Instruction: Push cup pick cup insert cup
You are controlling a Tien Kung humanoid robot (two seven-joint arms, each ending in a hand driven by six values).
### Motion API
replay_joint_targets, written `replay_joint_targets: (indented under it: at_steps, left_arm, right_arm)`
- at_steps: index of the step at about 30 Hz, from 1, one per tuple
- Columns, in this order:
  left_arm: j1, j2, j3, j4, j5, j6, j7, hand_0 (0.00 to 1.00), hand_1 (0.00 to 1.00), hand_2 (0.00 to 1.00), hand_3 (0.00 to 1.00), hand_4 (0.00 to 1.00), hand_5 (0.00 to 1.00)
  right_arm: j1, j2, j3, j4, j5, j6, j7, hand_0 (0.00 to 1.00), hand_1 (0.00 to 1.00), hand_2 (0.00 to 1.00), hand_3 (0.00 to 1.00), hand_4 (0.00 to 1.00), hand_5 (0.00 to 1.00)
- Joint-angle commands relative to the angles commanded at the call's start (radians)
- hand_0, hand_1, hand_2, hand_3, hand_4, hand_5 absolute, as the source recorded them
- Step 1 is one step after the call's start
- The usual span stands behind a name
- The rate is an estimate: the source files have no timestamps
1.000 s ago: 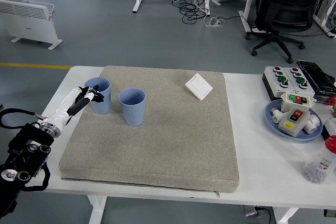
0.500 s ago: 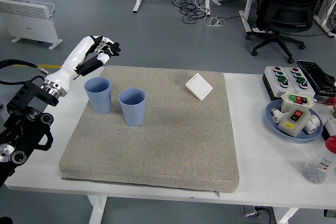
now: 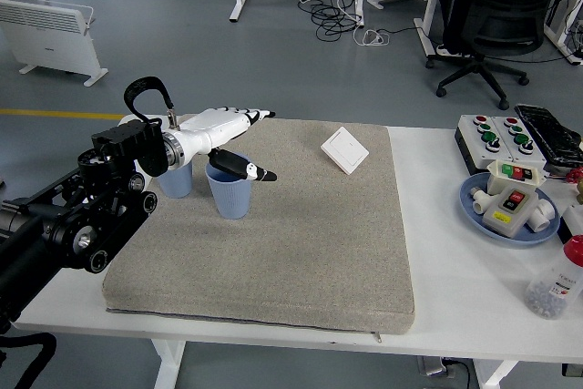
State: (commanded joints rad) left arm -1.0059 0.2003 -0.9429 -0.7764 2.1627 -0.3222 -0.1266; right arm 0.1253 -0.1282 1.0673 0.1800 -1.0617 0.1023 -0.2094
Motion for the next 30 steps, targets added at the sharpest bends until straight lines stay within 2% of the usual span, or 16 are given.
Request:
replay_joint_targets:
  at_steps: [1, 2, 6, 7, 8, 13, 14, 19, 20, 25, 26, 30]
  left_arm:
    - [-0.006, -0.005, 0.007, 0.014, 0.017, -0.007, 0.001, 0.97, 0.955, 0.998, 0.998, 0.998, 0.565]
    - [-0.014, -0.014, 0.015, 0.032, 0.038, -0.02, 0.004, 0.981, 0.963, 0.998, 0.998, 0.998, 0.471]
    - [-0.026, -0.033, 0.023, 0.077, 0.095, -0.051, 0.014, 0.981, 0.963, 0.998, 0.998, 0.998, 0.471]
    - [-0.028, -0.037, 0.024, 0.09, 0.106, -0.054, 0.015, 0.981, 0.963, 0.998, 0.998, 0.998, 0.471]
    - [-0.029, -0.039, 0.025, 0.097, 0.106, -0.055, 0.015, 0.963, 0.954, 0.998, 0.998, 0.998, 0.408]
    - [-0.034, -0.042, 0.034, 0.134, 0.106, -0.042, -0.004, 0.963, 0.954, 0.998, 0.998, 0.998, 0.408]
    - [-0.035, -0.043, 0.032, 0.142, 0.106, -0.039, -0.006, 0.87, 0.933, 0.998, 0.947, 0.88, 0.172]
    - [-0.044, -0.041, 0.033, 0.175, 0.106, -0.016, -0.023, 0.87, 0.933, 0.998, 0.947, 0.88, 0.172]
    - [-0.045, -0.04, 0.037, 0.178, 0.106, -0.012, -0.025, 0.826, 0.903, 0.998, 0.917, 0.799, 0.093]
    - [-0.052, -0.042, 0.055, 0.202, 0.106, 0.003, -0.039, 0.826, 0.903, 0.998, 0.917, 0.799, 0.093]
    - [-0.052, -0.042, 0.056, 0.205, 0.106, 0.007, -0.042, 0.785, 0.871, 0.993, 0.896, 0.741, 0.026]
    - [-0.055, -0.05, 0.055, 0.232, 0.106, 0.025, -0.052, 0.785, 0.871, 0.993, 0.896, 0.741, 0.026]
  right_arm:
    - [0.0, 0.0, -0.001, 0.0, -0.001, 0.0, 0.0, 0.773, 0.676, 0.675, 0.567, 0.129, 0.475]
    - [-0.001, -0.001, -0.003, 0.0, -0.001, 0.001, 0.0, 0.775, 0.676, 0.675, 0.567, 0.128, 0.473]
    - [-0.002, -0.003, -0.008, 0.0, 0.004, 0.001, -0.001, 0.775, 0.676, 0.675, 0.567, 0.128, 0.473]
    - [-0.002, -0.004, -0.009, 0.0, 0.005, 0.002, -0.001, 0.775, 0.676, 0.675, 0.567, 0.128, 0.473]
    - [-0.002, -0.004, -0.01, 0.0, 0.005, 0.002, -0.001, 0.774, 0.677, 0.675, 0.567, 0.128, 0.473]
    - [0.002, -0.005, -0.013, 0.0, 0.013, 0.001, 0.0, 0.774, 0.677, 0.675, 0.567, 0.128, 0.473]
    - [0.003, -0.006, -0.014, 0.0, 0.013, 0.002, 0.0, 0.774, 0.677, 0.675, 0.567, 0.128, 0.474]
    - [0.007, -0.006, -0.014, 0.0, 0.011, 0.002, 0.0, 0.774, 0.677, 0.675, 0.567, 0.128, 0.474]
    - [0.007, -0.006, -0.014, 0.0, 0.011, 0.002, 0.0, 0.774, 0.677, 0.675, 0.567, 0.128, 0.474]
    - [0.008, -0.006, -0.014, 0.0, 0.01, 0.002, 0.0, 0.774, 0.677, 0.675, 0.567, 0.128, 0.474]
    - [0.008, -0.006, -0.014, 0.0, 0.01, 0.002, 0.0, 0.774, 0.677, 0.675, 0.567, 0.128, 0.473]
    - [0.01, -0.007, -0.015, 0.0, 0.01, 0.003, 0.0, 0.774, 0.677, 0.675, 0.567, 0.128, 0.473]
